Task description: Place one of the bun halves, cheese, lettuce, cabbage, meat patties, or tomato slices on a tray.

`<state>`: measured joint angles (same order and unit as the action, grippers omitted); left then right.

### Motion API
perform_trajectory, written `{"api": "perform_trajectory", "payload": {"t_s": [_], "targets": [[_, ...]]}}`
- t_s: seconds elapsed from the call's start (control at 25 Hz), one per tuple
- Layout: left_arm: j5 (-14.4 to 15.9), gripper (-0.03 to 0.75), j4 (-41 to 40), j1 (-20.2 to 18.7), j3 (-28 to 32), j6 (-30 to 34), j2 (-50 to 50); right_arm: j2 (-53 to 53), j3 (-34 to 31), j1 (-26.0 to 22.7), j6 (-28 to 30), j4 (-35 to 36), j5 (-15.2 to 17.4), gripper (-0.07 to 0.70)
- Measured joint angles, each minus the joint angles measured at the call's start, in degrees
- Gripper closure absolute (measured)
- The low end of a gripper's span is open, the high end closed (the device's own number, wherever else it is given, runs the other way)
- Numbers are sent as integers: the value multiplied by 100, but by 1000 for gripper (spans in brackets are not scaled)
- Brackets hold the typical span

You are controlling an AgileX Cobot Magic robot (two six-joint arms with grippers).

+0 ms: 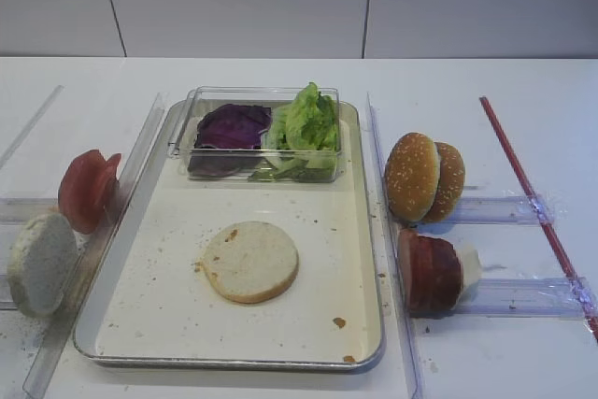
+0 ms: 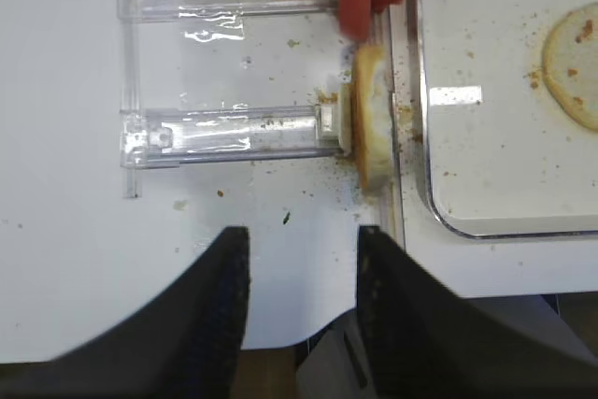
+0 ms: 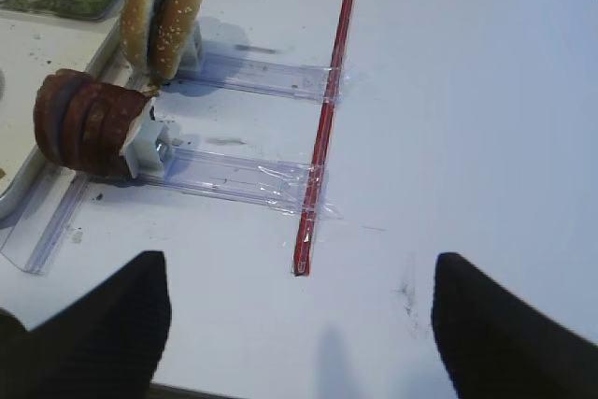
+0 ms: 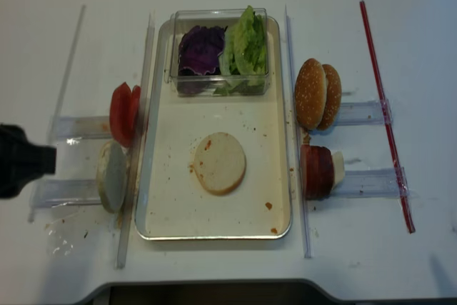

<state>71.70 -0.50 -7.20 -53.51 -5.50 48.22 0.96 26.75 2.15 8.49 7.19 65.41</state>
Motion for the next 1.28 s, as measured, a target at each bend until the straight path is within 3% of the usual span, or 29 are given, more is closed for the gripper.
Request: {"api": "perform_trajectory", "payload": {"t_s": [0.28,1.28], "targets": [[29,450,50,0,329,0,-928,0,0,0,0,0,0,49],[152,455,-222,26,330,395,-3439,0,0,0,0,0,0,49]]}}
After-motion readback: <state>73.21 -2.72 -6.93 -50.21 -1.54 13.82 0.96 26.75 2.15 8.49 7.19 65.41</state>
